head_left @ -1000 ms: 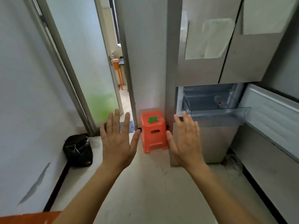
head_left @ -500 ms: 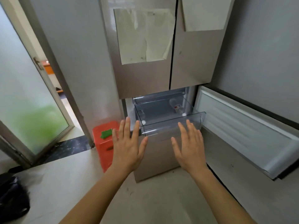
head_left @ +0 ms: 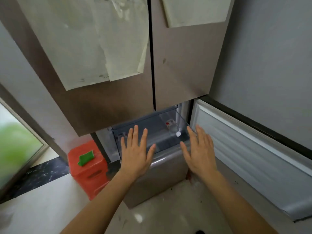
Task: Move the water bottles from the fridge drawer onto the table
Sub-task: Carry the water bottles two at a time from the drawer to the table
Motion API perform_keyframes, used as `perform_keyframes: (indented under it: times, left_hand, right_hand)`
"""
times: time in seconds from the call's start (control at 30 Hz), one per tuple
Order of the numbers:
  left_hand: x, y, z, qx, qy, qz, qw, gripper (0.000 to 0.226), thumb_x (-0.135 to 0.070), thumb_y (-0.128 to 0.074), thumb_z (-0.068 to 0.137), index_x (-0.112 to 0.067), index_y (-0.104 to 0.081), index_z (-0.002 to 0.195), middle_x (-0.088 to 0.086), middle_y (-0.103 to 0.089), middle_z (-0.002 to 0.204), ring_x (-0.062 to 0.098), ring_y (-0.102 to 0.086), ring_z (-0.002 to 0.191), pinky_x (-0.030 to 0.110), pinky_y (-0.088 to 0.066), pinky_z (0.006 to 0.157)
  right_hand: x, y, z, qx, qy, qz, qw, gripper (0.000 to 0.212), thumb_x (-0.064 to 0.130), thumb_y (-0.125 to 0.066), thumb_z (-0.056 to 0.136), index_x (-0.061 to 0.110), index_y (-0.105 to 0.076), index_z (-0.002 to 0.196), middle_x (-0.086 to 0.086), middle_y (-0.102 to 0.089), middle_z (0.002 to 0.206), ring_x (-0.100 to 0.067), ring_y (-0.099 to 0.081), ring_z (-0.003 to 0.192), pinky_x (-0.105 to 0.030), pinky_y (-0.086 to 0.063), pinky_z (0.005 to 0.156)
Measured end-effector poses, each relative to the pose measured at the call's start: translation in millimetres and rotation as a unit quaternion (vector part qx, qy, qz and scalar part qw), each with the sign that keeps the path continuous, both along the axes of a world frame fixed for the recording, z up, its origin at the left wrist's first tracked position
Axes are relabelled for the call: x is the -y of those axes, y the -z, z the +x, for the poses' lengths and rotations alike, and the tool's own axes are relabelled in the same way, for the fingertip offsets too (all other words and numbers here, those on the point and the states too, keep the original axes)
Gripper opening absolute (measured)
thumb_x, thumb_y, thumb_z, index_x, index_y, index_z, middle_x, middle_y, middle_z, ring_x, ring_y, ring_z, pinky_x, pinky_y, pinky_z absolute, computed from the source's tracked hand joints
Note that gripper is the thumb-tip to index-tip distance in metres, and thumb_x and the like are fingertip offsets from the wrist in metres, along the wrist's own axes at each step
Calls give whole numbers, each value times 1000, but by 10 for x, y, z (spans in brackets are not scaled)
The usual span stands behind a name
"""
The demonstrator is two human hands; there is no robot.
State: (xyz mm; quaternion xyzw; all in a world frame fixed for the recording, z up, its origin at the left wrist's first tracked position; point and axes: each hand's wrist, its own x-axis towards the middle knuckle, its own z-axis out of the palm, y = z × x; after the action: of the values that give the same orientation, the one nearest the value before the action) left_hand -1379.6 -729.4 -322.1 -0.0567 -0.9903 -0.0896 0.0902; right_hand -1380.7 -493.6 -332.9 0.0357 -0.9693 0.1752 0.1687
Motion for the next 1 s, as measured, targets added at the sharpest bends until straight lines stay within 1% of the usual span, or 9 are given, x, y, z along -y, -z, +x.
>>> perform_keyframes:
  times: [0.17,0.3,0.37,0.47,0.63,0.73,0.83,0.93,1.0]
  left_hand:
    - [-164,320,-538,43,-63,-4,997,81,-67,2,90,-24,-8,158,10,4,166,29,4,153,54,-4,122]
    - [-270,574,-864,110,-145,16,983,89,-70,5,84,-23,-11,158,12,-3,166,31,-3,152,54,-10,120]
    - [-300,708,-990,141,-182,24,973,87,-70,-3,87,-21,-16,157,15,-9,165,33,-7,152,54,-14,119]
    - [-274,927,-1099,213,-223,59,949,74,-61,-33,97,-21,-13,157,16,-5,165,34,-5,152,56,-17,118]
    - [-46,1181,-1257,329,-272,148,892,80,-55,-47,97,-24,-5,158,18,5,164,44,-6,149,56,-21,117]
    - [103,1275,-1407,361,-271,138,882,81,-55,-48,96,-26,-5,158,21,6,163,46,-7,148,55,-18,118]
    - [254,1361,-1549,373,-277,121,877,82,-54,-50,96,-28,-4,158,22,7,163,46,-7,148,54,-21,117]
    - [391,1469,-1635,386,-287,128,867,84,-55,-53,95,-28,-5,158,25,0,162,47,-12,147,54,-22,118]
    - [444,1534,-1662,397,-287,121,863,85,-56,-55,93,-26,-8,158,26,-6,160,48,-18,145,54,-25,117]
  right_hand:
    - [-142,245,-900,68,-58,22,996,65,53,-40,100,22,-25,156,-16,-24,162,-33,-25,149,-51,-27,119]
    - [-252,477,-1541,173,-110,9,979,65,50,-44,100,20,-26,154,-17,-28,159,-34,-31,144,-47,-35,114]
    - [-282,597,-1834,221,-133,16,966,62,49,-46,100,20,-30,152,-18,-32,156,-35,-37,140,-45,-41,110]
    - [-289,809,-2158,277,-157,31,948,62,46,-50,98,21,-31,152,-18,-36,153,-38,-43,134,-46,-45,105]
    - [-276,1164,-2450,379,-153,56,911,73,46,-57,94,27,-23,156,-20,-31,156,-41,-42,135,-48,-45,105]
    - [-247,1362,-2561,415,-146,67,895,74,45,-59,92,33,-23,155,-16,-21,161,-41,-39,138,-49,-42,108]
    - [-174,1494,-2680,439,-132,53,887,75,47,-61,88,41,-22,152,-14,-20,162,-40,-42,136,-51,-44,106]
    - [-100,1486,-2720,465,-115,59,876,79,41,-64,92,38,-18,156,-12,-8,165,-38,-36,141,-46,-41,107]
    - [-80,1508,-2732,473,-100,77,872,76,38,-65,92,33,-24,156,-13,-8,164,-38,-37,140,-44,-39,109]
